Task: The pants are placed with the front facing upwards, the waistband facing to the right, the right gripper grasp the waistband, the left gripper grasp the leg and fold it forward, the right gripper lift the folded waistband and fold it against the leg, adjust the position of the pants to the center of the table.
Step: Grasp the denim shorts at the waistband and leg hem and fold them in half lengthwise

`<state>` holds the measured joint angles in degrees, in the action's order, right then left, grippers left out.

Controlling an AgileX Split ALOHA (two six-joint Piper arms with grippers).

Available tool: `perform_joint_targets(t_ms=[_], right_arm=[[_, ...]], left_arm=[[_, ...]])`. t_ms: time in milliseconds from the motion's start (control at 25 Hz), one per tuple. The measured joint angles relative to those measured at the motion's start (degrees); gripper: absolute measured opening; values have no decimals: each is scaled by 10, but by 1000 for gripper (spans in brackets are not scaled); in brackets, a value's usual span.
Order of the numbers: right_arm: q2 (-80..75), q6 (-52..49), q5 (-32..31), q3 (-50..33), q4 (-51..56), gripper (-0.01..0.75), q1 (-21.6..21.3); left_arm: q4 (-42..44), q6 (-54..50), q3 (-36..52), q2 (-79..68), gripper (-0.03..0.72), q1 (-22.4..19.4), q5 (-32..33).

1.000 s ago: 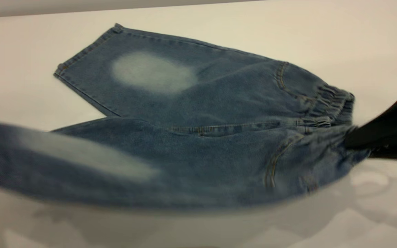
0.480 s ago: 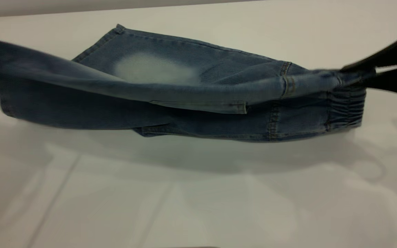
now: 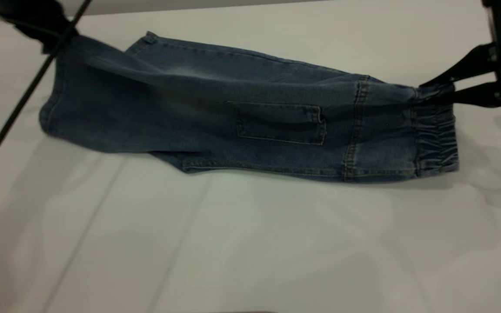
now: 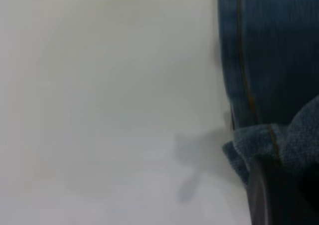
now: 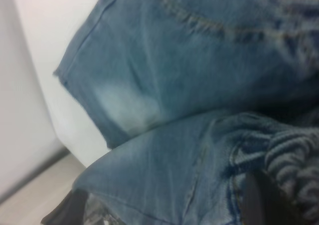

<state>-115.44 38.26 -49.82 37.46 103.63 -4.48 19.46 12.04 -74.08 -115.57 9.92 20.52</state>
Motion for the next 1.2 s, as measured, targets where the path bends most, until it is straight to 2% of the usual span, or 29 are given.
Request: perform_joint_targets(t_ms=[360,480,840,880,920,1040,1080,1200], right_arm=[[-37,-34,18,51,0,62,0],[-38,-48,54,54,0,64,0],[-38,-126,105,54,2,70,0],[-38,-128,104,101,2,173,0],[-38,-106,93,128,2,396,-1],[-39,-62,62,128,2,459,-1],[-39,3,-24,128,-31,489,-1],[-39,9,-59,128,-83,490,-1]], left_arm=[[-7,-1,-115,-89,58,16,4],[-8,-1,-150,-128,58,16,4],[-12,-35,-196,-185,66,16,-9],[-13,-61,-201,-185,386,17,-28],[-13,-75,-201,-184,398,21,2],[-13,-76,-201,-181,398,31,16],[-13,-64,-201,-147,398,44,57],[-13,-50,-201,-120,398,45,76]])
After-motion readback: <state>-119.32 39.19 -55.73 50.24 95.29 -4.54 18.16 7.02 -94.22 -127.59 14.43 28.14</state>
